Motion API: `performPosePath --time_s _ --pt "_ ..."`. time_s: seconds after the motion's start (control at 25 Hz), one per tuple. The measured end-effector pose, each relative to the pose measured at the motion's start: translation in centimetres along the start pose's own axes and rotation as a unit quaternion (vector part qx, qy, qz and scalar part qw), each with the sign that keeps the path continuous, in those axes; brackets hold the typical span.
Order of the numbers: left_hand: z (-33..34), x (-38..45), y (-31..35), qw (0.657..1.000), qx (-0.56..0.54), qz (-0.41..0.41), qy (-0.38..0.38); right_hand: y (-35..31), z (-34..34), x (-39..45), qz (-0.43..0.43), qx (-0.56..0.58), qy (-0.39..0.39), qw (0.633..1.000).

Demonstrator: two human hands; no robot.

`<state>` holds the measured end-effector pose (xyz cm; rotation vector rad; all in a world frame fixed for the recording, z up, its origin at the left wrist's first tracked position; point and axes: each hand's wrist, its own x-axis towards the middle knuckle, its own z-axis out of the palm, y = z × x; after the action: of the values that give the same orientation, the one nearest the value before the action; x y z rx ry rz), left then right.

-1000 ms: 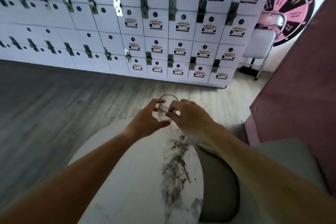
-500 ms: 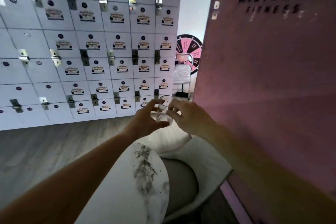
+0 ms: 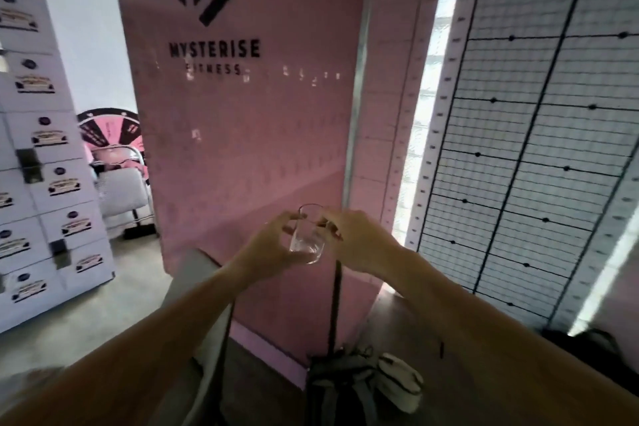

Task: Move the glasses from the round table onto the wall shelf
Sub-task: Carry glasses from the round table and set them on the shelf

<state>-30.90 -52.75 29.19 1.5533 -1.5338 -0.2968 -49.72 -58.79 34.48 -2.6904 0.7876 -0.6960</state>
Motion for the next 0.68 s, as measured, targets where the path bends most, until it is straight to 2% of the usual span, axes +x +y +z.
performPosePath --time_s 0.28,0.52,0.68 --pt "21.6 -1.7 18.2 0.980 -0.080 0.113 -0.141 10.4 -15.0 -22.5 0.165 -0.124 0.070 0.976" --pt "36.6 -8.0 33.8 0.952 -0.134 0.147 -0.232 13.5 -25.7 -41.9 0.272 -0.165 0.111 0.941" --pt "44.2 -10.6 42.2 0.930 -0.157 0.188 -0.274 14.8 -30.9 -51.5 0.328 -0.182 0.149 0.915"
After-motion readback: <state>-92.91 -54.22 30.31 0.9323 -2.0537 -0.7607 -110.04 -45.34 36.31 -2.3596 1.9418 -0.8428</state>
